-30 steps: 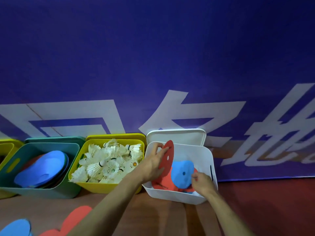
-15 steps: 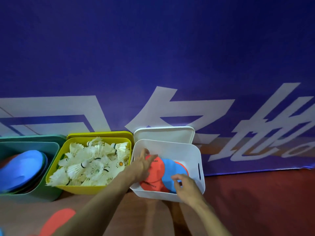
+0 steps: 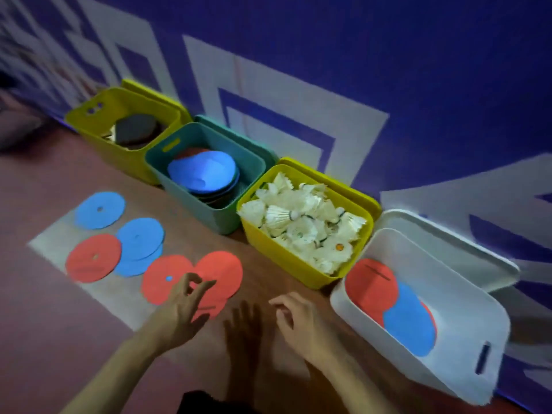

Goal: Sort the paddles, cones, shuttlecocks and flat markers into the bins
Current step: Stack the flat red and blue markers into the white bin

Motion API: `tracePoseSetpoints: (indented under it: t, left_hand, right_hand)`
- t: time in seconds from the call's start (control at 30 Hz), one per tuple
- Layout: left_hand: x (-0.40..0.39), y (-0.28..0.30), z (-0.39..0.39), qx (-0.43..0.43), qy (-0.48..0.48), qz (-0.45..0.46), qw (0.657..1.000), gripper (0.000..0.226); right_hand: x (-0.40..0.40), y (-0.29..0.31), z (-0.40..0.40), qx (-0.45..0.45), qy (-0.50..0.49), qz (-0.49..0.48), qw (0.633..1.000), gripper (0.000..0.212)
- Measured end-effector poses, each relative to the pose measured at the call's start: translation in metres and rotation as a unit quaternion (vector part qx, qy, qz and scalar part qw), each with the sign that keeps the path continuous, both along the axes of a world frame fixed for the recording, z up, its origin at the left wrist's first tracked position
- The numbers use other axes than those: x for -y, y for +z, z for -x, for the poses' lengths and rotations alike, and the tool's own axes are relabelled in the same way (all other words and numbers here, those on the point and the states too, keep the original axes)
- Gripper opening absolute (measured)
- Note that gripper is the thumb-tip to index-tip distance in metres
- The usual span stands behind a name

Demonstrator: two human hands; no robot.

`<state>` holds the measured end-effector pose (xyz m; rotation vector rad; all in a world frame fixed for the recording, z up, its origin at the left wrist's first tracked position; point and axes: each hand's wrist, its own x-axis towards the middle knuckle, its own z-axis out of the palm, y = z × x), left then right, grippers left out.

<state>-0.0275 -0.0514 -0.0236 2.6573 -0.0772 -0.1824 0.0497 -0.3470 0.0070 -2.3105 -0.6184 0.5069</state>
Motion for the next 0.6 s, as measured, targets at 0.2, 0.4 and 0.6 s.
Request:
tracePoseSetpoints:
  t: [0.2,0.4,0.6]
  left_hand:
    - [-0.062,-0.057,0.017,-0.072,0.1,-0.009,0.992,0.09]
    - [-0.092,-0.098,-0.019,-0.143,0.07,-0.032,0.987,0.1]
    - [-0.099,-0.115,-0.032,-0.19,-0.014,-0.075,0.979,0.102]
  right_hand:
    - [-0.091,-0.076,-0.003,-0.05,0.023,0.086,0.995,0.037]
    - [-0.155,-0.113,-0.043,-0.115,-0.076,0.186,0.973,0.066]
    - [-0.208,-0.126,-0.058,-0.097,-0.18,0.171,0.964,0.096]
